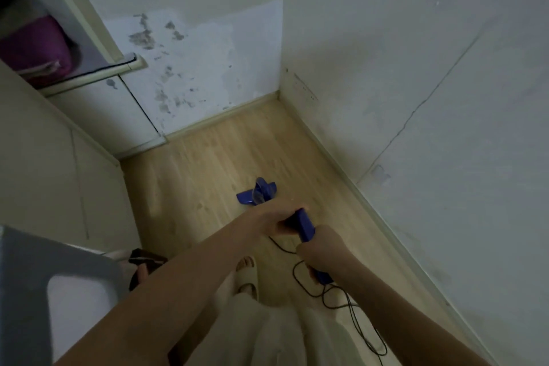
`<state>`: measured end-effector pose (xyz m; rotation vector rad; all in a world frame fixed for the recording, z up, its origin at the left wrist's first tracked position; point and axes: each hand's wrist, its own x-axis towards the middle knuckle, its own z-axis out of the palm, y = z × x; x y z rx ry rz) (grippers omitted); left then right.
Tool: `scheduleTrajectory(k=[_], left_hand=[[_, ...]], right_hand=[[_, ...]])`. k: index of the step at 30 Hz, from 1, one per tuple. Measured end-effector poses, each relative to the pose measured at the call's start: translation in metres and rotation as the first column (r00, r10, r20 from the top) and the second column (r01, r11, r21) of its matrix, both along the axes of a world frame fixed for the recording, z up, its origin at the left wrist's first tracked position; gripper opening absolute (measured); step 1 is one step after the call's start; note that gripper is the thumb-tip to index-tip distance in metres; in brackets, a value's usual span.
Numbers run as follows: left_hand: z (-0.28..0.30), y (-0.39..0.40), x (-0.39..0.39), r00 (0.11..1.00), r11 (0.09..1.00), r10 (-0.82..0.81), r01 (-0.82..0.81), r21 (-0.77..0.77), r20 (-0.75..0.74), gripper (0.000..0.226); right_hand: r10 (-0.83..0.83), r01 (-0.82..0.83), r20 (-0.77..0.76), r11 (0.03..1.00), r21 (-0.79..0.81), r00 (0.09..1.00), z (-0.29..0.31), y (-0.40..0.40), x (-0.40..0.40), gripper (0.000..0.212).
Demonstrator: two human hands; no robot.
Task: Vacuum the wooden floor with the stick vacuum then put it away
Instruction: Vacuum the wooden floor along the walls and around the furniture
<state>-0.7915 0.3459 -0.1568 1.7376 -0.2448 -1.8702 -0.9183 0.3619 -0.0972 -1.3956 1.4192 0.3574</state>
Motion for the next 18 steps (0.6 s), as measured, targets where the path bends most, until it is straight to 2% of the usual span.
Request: scheduleTrajectory(k=[4,8,9,10,13,15,18], left_hand=[[-0.009,-0.005,0.018,0.999,1.000,0.000,0.000,0.006,0.034,0.009],[-0.021,-0.024,0.054,0.998,0.999,0.031,-0.030,-0.018,0.056,0.052],[-0.025,-0.031,0.065,0.998,0.999,0.032,-0.031,-0.015,0.057,0.055],[-0.029,-0.038,0.077,0.998,0.999,0.037,-0.036,-0.010,0.052,0.049],[-0.037,-0.065,0.113,1.000,1.000,0.021,-0.022,0.012,0.014,0.013],[-0.041,-0.087,0.138,1.000,1.000,0.012,-0.012,0.009,0.018,0.009],[-0.048,-0.119,0.178,0.999,0.999,0.040,-0.040,-0.003,0.010,0.015]], right_hand=[[-0.031,0.031,0.013,0.999,0.020,0.999,-0.016,-0.002,0.022,0.026],[-0.018,0.017,0.040,1.000,0.022,0.999,-0.033,-0.020,0.058,0.031],[-0.012,0.010,0.045,1.000,0.026,0.999,-0.037,-0.028,0.069,0.029],[-0.009,0.008,0.046,0.999,0.031,0.999,-0.040,-0.036,0.080,0.029],[0.004,-0.004,0.018,0.999,0.036,1.000,-0.046,-0.065,0.113,0.031],[-0.002,0.002,-0.007,0.999,0.036,1.000,-0.051,-0.086,0.137,0.035],[-0.011,0.011,-0.020,1.000,0.019,1.000,-0.056,-0.117,0.175,0.039]])
